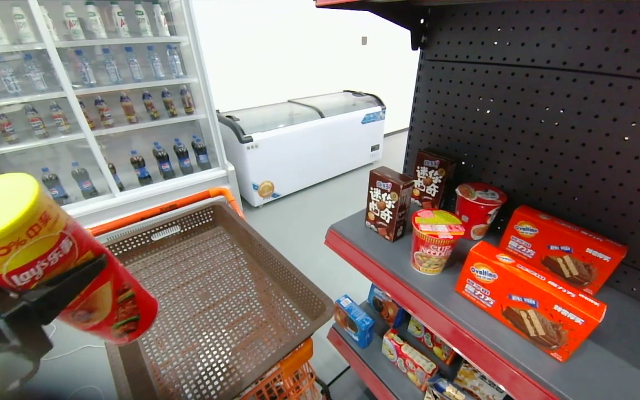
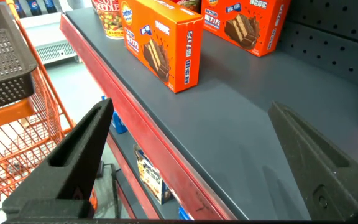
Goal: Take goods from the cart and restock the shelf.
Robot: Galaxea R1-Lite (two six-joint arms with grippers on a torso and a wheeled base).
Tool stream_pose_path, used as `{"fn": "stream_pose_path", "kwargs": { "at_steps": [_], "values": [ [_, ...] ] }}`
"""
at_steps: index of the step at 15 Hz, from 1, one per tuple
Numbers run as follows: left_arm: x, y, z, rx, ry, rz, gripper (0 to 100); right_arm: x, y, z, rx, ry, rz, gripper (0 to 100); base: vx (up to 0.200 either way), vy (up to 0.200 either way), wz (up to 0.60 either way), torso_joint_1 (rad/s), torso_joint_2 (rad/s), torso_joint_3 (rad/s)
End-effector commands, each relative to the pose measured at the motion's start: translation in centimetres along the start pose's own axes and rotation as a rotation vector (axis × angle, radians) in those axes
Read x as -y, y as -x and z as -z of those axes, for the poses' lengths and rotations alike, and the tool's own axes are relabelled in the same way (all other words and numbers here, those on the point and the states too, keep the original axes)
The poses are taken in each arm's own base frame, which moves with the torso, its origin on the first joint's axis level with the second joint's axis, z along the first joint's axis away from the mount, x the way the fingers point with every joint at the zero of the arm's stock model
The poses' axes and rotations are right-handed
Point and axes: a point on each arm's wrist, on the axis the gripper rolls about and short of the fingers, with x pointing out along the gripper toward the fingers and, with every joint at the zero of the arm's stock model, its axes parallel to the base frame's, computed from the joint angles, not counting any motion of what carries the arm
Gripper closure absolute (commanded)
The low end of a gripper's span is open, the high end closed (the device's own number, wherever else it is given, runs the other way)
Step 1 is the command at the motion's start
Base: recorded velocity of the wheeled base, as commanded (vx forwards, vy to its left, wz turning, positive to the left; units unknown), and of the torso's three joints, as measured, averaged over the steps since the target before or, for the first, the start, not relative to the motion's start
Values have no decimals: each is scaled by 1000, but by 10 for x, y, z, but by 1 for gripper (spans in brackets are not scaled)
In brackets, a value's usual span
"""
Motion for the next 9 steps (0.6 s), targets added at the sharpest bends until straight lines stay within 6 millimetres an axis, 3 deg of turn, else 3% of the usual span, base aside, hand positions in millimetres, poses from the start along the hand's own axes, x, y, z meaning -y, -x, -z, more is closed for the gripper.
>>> {"fn": "stream_pose_path", "kwargs": {
  "at_steps": [1, 4, 9],
  "values": [
    [4, 45, 12, 75, 0, -4, 100, 0, 0, 0, 0, 0, 0, 0, 0, 0, 0, 0, 0, 0],
    [4, 70, 23, 78, 5, -37, 100, 0, 0, 0, 0, 0, 0, 0, 0, 0, 0, 0, 0, 0],
    [8, 92, 47, 63, -2, -31, 100, 0, 0, 0, 0, 0, 0, 0, 0, 0, 0, 0, 0, 0]
  ]
}}
